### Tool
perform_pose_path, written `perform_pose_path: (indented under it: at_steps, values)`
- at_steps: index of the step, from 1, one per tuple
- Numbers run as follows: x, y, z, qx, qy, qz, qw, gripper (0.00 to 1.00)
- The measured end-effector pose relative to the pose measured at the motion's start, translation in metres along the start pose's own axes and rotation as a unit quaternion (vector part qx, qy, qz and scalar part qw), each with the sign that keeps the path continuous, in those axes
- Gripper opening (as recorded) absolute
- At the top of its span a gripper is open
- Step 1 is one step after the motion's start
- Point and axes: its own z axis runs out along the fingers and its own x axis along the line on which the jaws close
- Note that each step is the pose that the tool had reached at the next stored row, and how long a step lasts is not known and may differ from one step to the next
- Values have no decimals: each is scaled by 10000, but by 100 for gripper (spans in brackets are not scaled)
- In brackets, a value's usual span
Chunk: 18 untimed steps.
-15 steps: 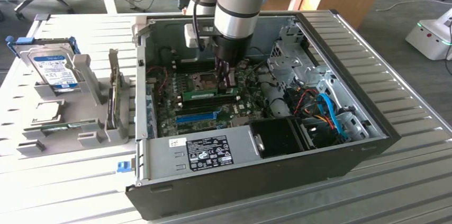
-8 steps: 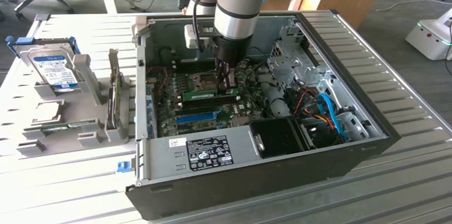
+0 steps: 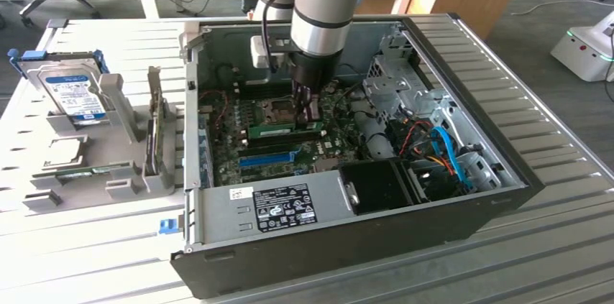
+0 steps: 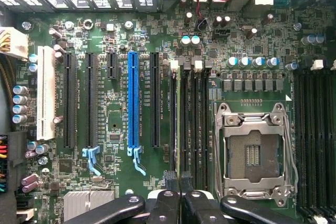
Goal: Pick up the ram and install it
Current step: 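Insert the ram into the slot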
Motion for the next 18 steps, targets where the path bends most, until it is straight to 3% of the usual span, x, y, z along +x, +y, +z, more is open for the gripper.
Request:
perform_pose_path:
  at_steps: [18]
  values:
    - [2,-2,63,0,1,0,10000,12]
